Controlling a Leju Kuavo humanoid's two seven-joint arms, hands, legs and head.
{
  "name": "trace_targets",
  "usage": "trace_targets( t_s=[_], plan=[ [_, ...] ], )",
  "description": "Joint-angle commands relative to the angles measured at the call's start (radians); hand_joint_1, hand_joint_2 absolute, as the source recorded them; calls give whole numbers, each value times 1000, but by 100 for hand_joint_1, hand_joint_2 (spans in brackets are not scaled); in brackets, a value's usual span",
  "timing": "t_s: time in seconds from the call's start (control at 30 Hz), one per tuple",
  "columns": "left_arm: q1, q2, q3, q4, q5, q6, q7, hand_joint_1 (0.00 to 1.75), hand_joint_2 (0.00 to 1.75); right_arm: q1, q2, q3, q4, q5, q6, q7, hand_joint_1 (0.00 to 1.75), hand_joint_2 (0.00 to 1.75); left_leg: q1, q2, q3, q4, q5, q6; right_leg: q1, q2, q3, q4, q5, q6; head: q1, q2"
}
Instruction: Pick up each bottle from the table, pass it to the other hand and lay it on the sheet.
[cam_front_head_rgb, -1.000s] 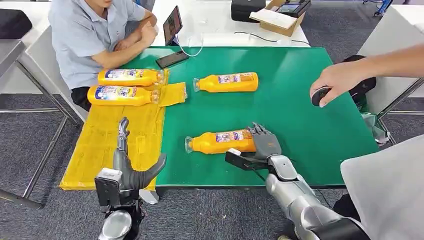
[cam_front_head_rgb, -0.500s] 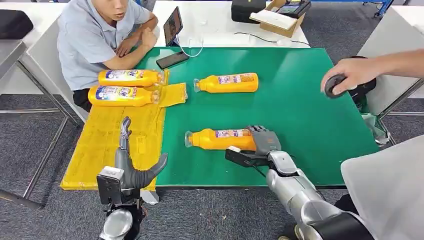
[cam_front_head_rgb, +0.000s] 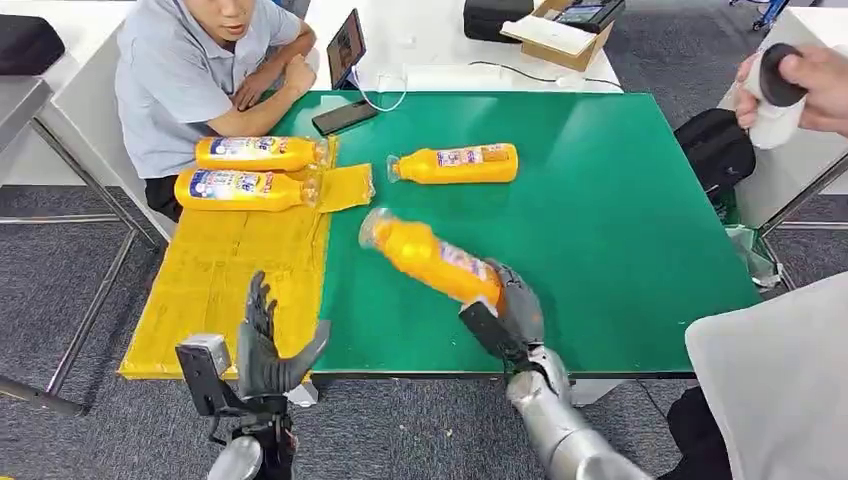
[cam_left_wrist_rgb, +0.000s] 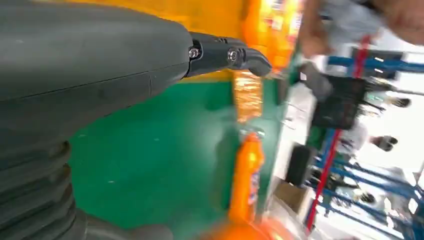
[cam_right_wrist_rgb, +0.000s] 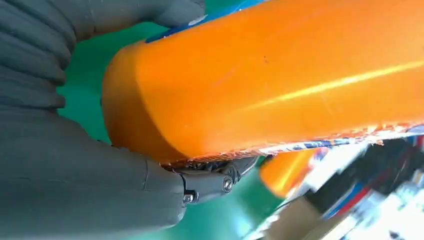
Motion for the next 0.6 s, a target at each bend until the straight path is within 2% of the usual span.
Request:
trace_targets(
  t_s=[0.03,0.1,0.23,0.27,0.4,0.53,0.6],
  plan=[
    [3,47,-53,48,67,-7,-29,0,175,111,40,12,-313,-142,3,3,175,175,0,0,1,0,-1,-1,1,-1,2,-1,-2,-2,0,0],
    [14,66,-71,15,39,-7,-71,0,175,129,25,70,-342,-154,21,11,175,175,0,1,1,0,-2,-1,1,0,1,0,-2,-2,0,0],
    [29,96,-103,-16,18,-63,-69,0,175,145,22,131,-354,-154,35,13,175,175,0,1,-2,0,-2,-1,0,0,-1,0,-1,-2,1,0],
    [33,106,-117,-22,11,-99,-62,0,175,148,10,190,-347,-123,57,25,175,175,0,1,-3,0,-1,-1,0,0,-2,0,-1,-2,0,0],
    [24,99,-138,-10,0,-140,-45,0,175,169,18,336,-333,-53,86,16,175,175,1,2,-1,0,-2,-2,1,1,-1,0,-2,-3,0,0],
    [4,86,-143,1,5,-148,-41,0,175,179,43,410,-304,-49,108,8,175,175,1,2,-3,0,-1,-1,1,1,-3,0,-1,-3,0,0],
    [-11,83,-150,7,41,-192,-13,0,175,159,48,479,-241,-33,105,-2,175,175,2,2,-2,0,-2,-2,2,1,-2,0,-1,-3,0,0]
  ],
)
